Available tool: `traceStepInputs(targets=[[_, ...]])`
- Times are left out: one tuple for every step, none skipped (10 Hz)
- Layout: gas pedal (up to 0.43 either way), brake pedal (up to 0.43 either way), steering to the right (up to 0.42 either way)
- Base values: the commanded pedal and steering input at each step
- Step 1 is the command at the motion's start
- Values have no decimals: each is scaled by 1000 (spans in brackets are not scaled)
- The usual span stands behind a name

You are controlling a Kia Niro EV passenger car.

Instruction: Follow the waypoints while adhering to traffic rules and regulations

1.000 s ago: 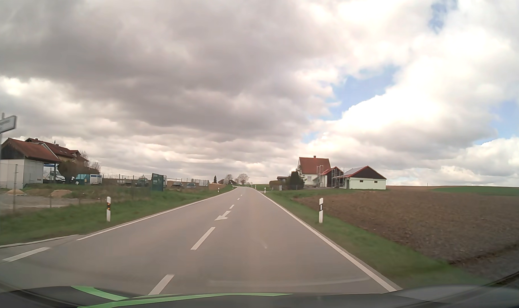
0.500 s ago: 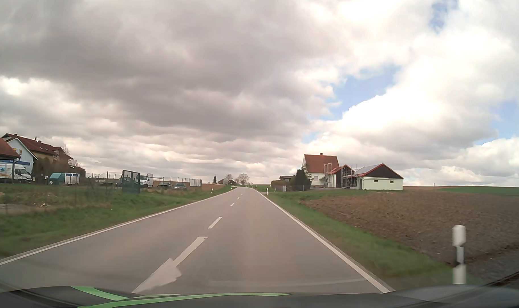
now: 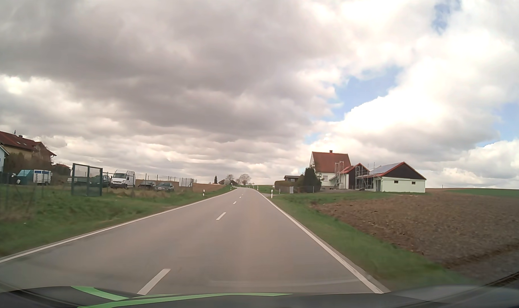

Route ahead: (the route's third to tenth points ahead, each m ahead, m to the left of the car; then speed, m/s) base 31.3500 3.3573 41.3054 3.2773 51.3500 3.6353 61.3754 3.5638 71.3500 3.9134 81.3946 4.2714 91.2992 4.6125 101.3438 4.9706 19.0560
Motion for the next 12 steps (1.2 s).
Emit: traceStepInputs(targets=[[311,0,-3],[311,0,-2],[311,0,-2],[319,0,-2],[319,0,-2],[319,0,-2],[319,0,-2],[319,0,-2],[319,0,-2],[319,0,-3],[319,0,-2],[319,0,-3]])
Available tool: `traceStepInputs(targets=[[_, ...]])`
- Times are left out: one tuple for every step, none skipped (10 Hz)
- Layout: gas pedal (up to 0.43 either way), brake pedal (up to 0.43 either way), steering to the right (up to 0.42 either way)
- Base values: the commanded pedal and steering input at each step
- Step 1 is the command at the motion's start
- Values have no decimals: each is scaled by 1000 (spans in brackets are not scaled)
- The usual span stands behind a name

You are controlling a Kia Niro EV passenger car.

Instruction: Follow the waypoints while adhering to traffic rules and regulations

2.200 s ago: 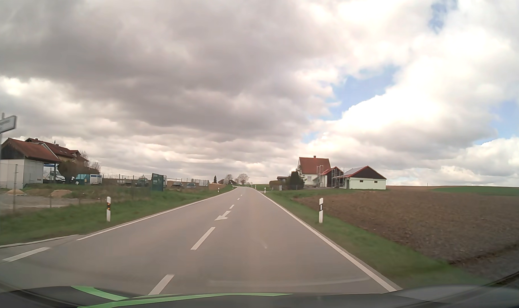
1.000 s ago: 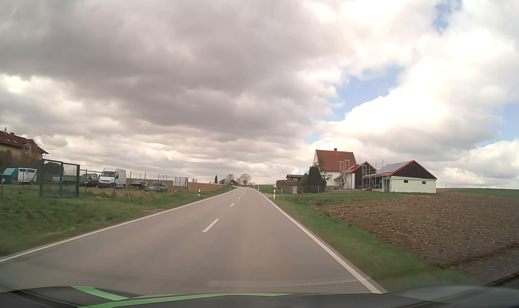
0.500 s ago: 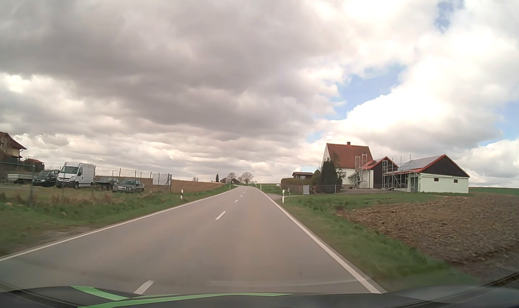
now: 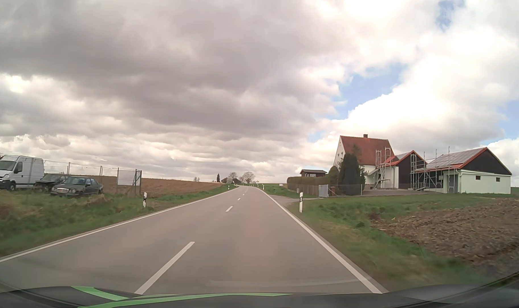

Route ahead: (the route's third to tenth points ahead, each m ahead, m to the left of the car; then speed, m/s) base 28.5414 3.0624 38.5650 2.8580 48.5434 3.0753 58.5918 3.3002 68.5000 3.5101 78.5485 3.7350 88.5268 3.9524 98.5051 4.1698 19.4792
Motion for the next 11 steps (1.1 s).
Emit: traceStepInputs(targets=[[319,0,-2],[319,0,-2],[319,0,-2],[319,0,-1],[319,0,-1],[319,0,-1],[319,0,-1],[319,0,-1],[331,0,-1],[331,0,-1],[331,0,-1]])
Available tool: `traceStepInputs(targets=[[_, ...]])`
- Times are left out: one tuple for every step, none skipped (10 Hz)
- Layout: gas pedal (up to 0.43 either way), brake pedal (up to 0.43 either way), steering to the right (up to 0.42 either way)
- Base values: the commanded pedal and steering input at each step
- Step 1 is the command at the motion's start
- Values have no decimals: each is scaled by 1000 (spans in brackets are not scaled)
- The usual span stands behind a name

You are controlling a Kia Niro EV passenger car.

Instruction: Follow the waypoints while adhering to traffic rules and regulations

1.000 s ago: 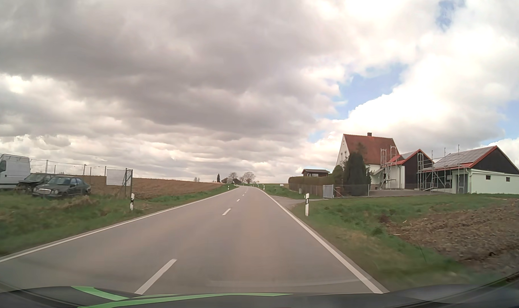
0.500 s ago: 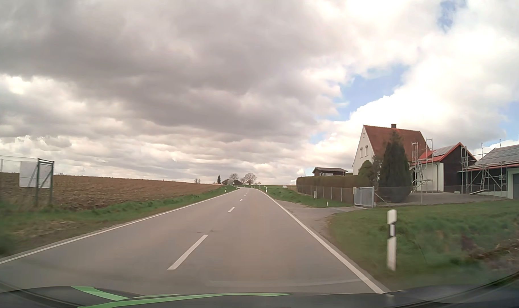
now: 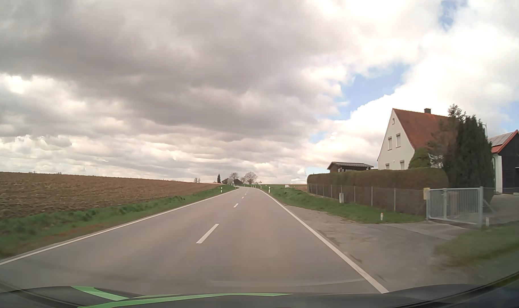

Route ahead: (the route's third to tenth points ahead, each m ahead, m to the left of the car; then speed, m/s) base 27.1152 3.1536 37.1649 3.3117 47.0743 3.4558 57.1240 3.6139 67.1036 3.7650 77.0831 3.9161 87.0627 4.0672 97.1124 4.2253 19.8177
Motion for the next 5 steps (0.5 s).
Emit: traceStepInputs(targets=[[331,0,-1],[331,0,-1],[331,0,-1],[331,0,-1],[331,0,-1]])
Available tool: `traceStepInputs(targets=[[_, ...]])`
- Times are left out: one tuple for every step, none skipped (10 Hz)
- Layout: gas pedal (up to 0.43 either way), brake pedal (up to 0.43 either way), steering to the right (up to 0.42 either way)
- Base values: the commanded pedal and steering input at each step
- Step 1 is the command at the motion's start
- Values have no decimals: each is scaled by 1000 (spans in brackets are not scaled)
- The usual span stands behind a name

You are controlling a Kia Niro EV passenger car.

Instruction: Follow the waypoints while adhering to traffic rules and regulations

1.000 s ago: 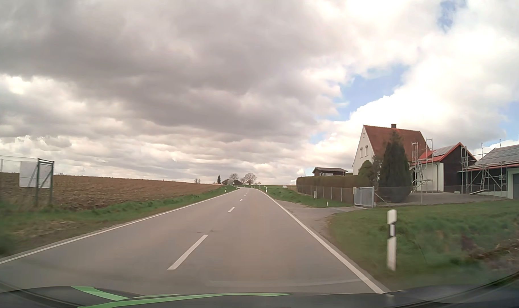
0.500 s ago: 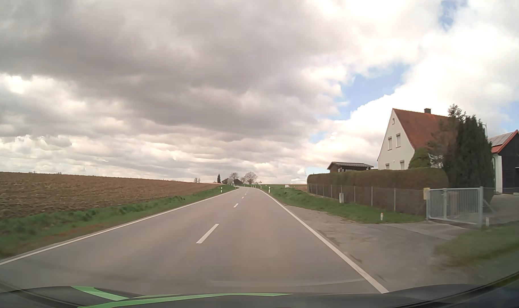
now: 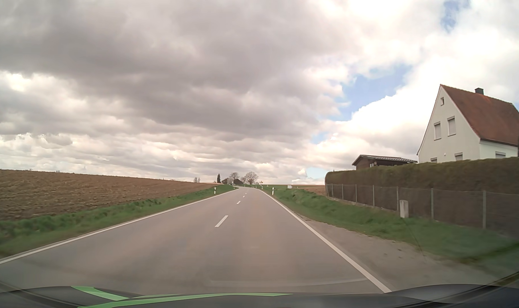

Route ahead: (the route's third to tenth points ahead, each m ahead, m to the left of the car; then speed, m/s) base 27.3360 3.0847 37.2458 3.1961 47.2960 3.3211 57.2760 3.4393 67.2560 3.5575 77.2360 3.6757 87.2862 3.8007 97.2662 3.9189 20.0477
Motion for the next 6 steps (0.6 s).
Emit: traceStepInputs(targets=[[331,0,0],[331,0,1],[331,0,1],[339,0,1],[339,0,1],[339,0,0]])
